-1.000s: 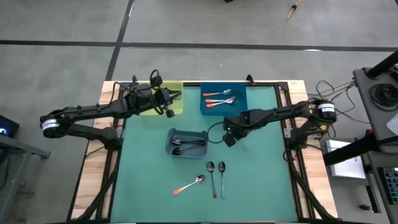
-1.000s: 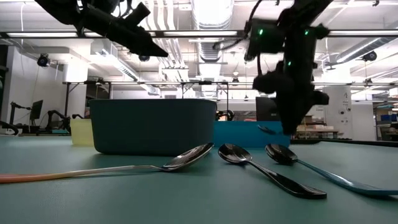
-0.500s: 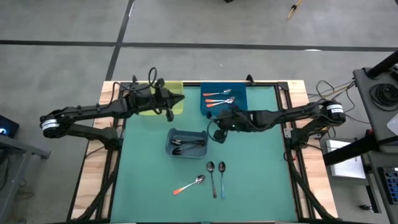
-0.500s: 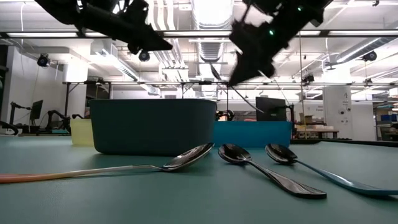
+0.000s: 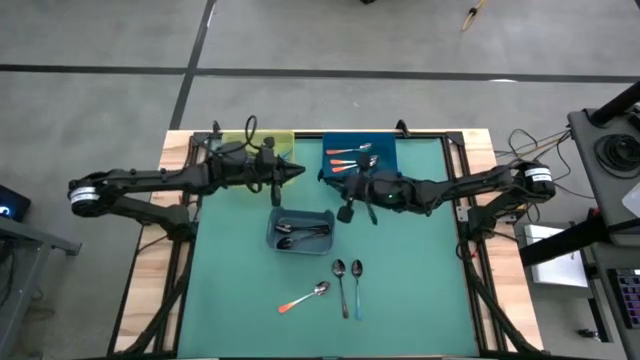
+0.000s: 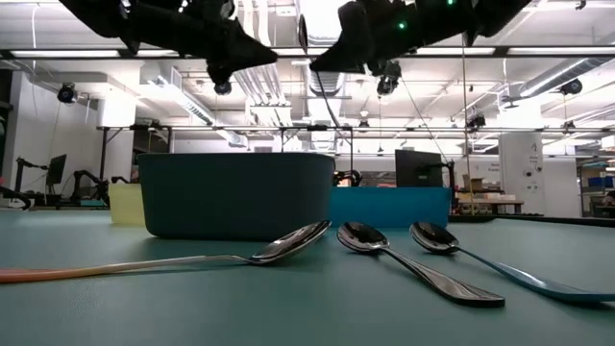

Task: Sort silverware by color (type)
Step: Put the blue spoon into the green bin

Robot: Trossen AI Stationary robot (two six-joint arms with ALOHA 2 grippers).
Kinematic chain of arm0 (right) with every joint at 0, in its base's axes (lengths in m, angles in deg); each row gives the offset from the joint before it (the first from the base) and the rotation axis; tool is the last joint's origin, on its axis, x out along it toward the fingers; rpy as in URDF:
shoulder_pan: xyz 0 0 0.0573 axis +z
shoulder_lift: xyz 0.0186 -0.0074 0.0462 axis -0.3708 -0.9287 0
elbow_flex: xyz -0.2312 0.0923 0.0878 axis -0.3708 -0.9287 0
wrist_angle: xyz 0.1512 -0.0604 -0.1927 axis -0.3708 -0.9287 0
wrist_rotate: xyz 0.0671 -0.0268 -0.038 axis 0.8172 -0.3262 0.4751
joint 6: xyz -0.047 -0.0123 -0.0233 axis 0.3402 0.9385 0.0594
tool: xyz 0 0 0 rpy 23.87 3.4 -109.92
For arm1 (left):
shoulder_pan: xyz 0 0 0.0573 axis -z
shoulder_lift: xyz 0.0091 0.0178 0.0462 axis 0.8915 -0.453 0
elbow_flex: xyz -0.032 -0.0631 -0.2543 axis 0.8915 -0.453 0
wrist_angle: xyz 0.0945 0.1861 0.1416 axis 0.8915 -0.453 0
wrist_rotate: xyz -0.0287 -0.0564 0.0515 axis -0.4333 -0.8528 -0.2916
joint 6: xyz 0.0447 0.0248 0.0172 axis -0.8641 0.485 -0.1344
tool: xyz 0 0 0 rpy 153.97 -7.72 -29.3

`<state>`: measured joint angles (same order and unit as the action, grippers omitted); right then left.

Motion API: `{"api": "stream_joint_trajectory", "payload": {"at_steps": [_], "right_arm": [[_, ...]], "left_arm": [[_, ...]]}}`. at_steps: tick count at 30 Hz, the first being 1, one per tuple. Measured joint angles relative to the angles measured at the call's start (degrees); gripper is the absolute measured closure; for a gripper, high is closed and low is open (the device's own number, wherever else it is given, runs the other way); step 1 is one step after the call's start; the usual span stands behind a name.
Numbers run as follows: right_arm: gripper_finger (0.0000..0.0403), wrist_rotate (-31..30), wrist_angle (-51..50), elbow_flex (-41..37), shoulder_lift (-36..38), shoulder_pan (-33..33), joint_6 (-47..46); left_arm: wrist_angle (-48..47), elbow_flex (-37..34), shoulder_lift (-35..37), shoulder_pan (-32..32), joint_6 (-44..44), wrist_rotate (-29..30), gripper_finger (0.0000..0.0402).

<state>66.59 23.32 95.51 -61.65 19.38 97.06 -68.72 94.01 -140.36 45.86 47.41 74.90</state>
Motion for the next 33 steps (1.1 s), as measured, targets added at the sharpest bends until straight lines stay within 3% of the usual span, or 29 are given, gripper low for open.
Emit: {"api": "stream_joint_trajectory", "payload": {"at_steps": [6, 11, 15, 24, 33], "right_arm": [[0.0390, -0.2, 13.8, -3.9, 0.0, -2.7, 5.2], [0.0390, 0.0, 25.0, -7.9, 0.0, -4.9, 6.5], [0.0390, 0.4, 26.6, -8.3, 0.1, -6.3, 7.2], [0.0390, 0.0, 26.9, -8.3, 0.0, -8.0, 11.1], [0.0390, 0.1, 26.9, -8.3, -0.1, -8.6, 11.6]], "left_arm": [[7.7, 0.0, -5.2, 4.4, 0.1, 2.4, 0.0400], [9.5, 0.0, -7.1, 7.3, 0.0, 14.9, 0.0400], [13.6, 0.0, -8.2, 8.6, 0.2, 24.0, 0.0400], [25.2, 0.0, -10.9, 8.7, -3.4, 24.0, 0.0392], [30.4, 2.6, -17.1, 8.7, -6.7, 24.6, 0.0281]]}}
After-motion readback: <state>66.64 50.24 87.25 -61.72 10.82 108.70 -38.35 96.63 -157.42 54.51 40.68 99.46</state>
